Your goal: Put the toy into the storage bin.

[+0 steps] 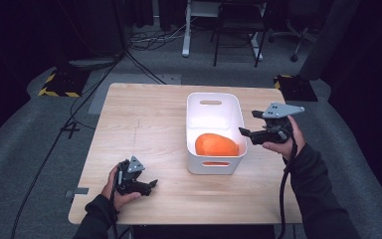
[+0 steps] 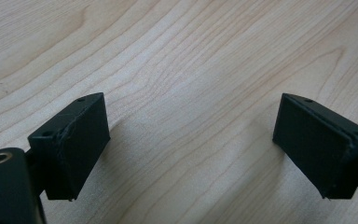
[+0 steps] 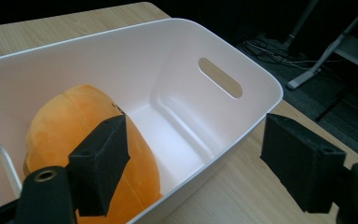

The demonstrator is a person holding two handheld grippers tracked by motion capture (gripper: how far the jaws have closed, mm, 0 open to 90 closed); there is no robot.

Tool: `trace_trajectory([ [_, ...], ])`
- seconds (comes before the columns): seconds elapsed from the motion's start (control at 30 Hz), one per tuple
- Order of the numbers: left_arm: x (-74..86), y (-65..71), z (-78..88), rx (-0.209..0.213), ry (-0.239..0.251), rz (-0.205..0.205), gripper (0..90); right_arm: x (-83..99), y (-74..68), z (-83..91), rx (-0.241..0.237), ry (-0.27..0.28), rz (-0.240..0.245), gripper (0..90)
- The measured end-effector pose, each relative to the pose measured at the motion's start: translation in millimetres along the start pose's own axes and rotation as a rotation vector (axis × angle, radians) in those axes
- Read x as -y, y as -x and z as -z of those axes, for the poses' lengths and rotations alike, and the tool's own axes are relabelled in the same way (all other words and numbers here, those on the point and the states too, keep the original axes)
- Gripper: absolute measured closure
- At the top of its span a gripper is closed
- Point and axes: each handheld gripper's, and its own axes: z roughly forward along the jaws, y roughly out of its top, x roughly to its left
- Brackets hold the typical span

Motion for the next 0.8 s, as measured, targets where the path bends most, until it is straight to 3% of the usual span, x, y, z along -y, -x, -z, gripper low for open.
trace_trajectory([
  [0.33, -0.1, -0.1, 0.2, 0.001, -0.002, -0.001, 10.8, 4.1, 7.7, 13.1, 0.029, 0.035, -0.026, 22.0],
  [0.8, -0.1, -0.1, 0.2, 0.001, -0.002, -0.001, 10.8, 19.5, 17.9, 29.4, 0.073, 0.038, -0.051, 21.9],
])
